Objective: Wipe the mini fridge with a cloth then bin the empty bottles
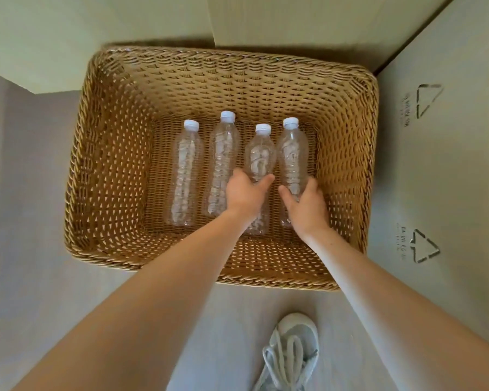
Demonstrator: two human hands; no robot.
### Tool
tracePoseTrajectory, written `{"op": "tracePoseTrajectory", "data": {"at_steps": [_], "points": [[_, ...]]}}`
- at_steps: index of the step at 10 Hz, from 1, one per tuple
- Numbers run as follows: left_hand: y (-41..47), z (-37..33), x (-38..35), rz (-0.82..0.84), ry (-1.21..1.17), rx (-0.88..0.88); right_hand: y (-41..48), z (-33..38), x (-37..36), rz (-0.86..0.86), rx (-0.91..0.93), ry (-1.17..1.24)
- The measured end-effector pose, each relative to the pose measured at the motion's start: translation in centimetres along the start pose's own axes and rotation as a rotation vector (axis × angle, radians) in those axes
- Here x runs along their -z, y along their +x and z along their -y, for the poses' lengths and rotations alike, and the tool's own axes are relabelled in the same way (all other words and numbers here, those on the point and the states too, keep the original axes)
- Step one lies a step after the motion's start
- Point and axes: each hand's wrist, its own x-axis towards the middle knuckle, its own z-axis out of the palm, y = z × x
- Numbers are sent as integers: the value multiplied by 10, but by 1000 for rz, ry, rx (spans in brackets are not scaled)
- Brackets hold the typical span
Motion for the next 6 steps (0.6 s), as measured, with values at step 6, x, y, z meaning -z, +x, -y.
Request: {"op": "tracePoseTrajectory", "data": {"at_steps": [6], "points": [[-55,-32,51,22,309,-296,-52,44,47,-188,127,-38]]}}
